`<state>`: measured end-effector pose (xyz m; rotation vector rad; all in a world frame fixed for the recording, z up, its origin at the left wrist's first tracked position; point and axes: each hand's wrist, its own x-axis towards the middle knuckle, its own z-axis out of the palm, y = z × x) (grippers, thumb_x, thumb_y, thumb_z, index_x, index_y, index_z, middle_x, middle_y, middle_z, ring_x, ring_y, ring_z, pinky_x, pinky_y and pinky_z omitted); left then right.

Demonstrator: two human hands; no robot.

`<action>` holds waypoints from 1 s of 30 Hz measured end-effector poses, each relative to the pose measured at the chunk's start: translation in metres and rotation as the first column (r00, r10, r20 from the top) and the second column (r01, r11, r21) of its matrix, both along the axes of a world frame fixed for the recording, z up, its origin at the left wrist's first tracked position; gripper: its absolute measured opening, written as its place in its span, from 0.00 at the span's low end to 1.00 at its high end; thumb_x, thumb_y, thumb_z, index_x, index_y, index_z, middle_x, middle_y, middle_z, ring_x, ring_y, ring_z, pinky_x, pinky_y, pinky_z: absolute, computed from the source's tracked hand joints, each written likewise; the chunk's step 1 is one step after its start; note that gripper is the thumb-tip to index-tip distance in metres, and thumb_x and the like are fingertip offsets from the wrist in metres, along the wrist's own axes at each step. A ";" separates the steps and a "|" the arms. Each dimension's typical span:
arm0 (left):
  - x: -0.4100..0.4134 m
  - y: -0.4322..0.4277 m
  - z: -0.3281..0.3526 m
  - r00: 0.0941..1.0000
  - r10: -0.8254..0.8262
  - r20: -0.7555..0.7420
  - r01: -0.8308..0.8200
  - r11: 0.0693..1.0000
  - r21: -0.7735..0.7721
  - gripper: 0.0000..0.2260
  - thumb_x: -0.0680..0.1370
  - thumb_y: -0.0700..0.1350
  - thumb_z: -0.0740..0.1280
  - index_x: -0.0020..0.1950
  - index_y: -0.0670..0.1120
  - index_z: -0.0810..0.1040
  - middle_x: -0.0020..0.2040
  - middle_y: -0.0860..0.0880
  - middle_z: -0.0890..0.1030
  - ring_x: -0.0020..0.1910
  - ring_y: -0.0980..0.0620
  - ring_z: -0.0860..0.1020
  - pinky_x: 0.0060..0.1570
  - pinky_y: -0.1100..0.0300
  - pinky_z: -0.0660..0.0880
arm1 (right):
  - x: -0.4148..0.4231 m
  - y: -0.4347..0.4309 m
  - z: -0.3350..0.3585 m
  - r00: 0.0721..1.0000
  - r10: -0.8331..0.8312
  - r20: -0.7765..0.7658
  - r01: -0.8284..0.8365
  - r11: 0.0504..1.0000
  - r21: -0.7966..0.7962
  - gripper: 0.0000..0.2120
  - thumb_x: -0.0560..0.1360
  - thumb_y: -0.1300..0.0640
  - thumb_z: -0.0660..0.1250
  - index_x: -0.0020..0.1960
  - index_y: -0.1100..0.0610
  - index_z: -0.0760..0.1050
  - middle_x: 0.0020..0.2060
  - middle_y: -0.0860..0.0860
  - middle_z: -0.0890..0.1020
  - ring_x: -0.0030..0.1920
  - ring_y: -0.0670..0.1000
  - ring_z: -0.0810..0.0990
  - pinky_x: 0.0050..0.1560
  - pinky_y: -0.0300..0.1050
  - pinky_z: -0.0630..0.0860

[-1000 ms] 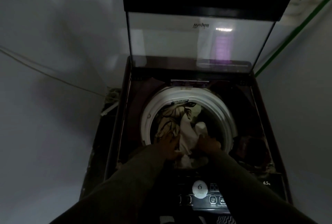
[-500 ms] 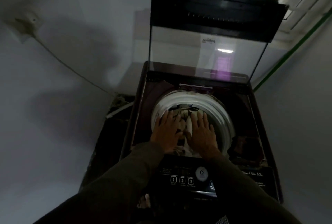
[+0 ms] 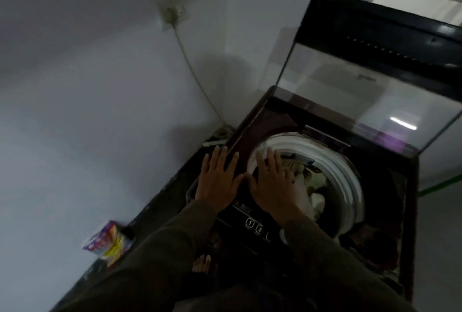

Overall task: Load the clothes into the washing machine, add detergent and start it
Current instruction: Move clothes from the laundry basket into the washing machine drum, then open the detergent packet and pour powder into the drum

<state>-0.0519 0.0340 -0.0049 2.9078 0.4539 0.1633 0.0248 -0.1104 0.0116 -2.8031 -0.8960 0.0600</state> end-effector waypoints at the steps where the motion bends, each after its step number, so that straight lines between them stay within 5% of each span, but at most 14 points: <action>1: -0.011 0.002 0.001 0.999 0.050 0.003 -0.050 0.999 -0.001 0.30 0.81 0.62 0.46 0.78 0.48 0.62 0.78 0.40 0.60 0.78 0.39 0.56 0.74 0.40 0.56 | -0.006 0.003 0.000 0.999 0.040 0.001 -0.040 0.999 0.009 0.33 0.80 0.37 0.49 0.80 0.52 0.50 0.79 0.57 0.50 0.79 0.57 0.46 0.73 0.64 0.59; 15: -0.184 0.025 -0.023 0.829 0.555 -0.071 -0.557 0.830 -0.013 0.29 0.81 0.62 0.46 0.77 0.50 0.61 0.78 0.40 0.57 0.78 0.39 0.54 0.74 0.40 0.56 | -0.112 0.082 -0.013 0.807 0.587 0.057 -0.585 0.809 -0.047 0.35 0.80 0.34 0.46 0.79 0.54 0.52 0.79 0.60 0.52 0.79 0.58 0.45 0.74 0.68 0.53; 22: -0.265 0.048 -0.109 0.730 0.680 -0.068 -0.683 0.729 -0.047 0.27 0.80 0.60 0.55 0.75 0.48 0.67 0.76 0.39 0.65 0.76 0.39 0.61 0.73 0.40 0.60 | -0.171 0.135 -0.078 0.620 0.785 0.009 -0.779 0.617 -0.112 0.35 0.79 0.36 0.51 0.79 0.55 0.53 0.79 0.60 0.53 0.79 0.59 0.47 0.73 0.66 0.55; 30: -0.335 0.101 -0.248 0.601 0.791 -0.110 -0.799 0.591 -0.114 0.28 0.81 0.61 0.48 0.77 0.49 0.63 0.76 0.40 0.64 0.77 0.40 0.59 0.74 0.40 0.59 | -0.227 0.220 -0.223 0.552 0.815 -0.176 -0.831 0.518 -0.203 0.36 0.80 0.37 0.52 0.80 0.52 0.42 0.79 0.57 0.43 0.79 0.56 0.38 0.77 0.62 0.47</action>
